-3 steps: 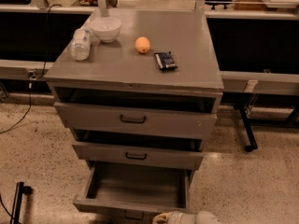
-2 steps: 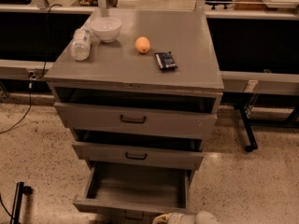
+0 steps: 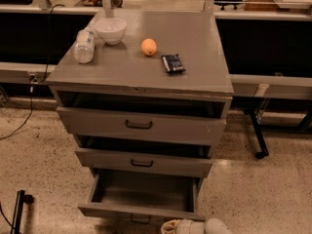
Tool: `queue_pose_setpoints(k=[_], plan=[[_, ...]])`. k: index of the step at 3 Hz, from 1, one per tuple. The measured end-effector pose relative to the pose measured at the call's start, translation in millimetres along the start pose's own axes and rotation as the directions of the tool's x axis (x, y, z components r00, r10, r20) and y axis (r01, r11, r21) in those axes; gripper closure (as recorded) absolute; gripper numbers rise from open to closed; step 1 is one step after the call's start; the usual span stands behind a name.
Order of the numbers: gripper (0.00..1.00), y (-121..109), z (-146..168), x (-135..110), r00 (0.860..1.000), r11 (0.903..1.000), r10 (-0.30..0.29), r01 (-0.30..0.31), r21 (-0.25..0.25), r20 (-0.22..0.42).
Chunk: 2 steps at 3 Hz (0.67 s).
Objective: Close bottom drawer
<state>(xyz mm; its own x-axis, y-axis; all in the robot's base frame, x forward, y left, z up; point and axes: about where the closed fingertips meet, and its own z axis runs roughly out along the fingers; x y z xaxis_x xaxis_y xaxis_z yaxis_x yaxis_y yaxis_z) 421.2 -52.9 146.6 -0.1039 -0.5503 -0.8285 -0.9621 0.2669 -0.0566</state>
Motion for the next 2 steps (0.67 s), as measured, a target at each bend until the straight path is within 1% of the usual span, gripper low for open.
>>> queue_pose_setpoints(k=[1, 2], plan=[[1.00, -33.1, -9.2, -3.1, 1.000, 0.9980, 0.019, -0.021, 0.061, 0.024], [1.00, -37.9, -10.1, -4.6, 0.999, 0.9972, 0.020, -0.022, 0.072, 0.028]])
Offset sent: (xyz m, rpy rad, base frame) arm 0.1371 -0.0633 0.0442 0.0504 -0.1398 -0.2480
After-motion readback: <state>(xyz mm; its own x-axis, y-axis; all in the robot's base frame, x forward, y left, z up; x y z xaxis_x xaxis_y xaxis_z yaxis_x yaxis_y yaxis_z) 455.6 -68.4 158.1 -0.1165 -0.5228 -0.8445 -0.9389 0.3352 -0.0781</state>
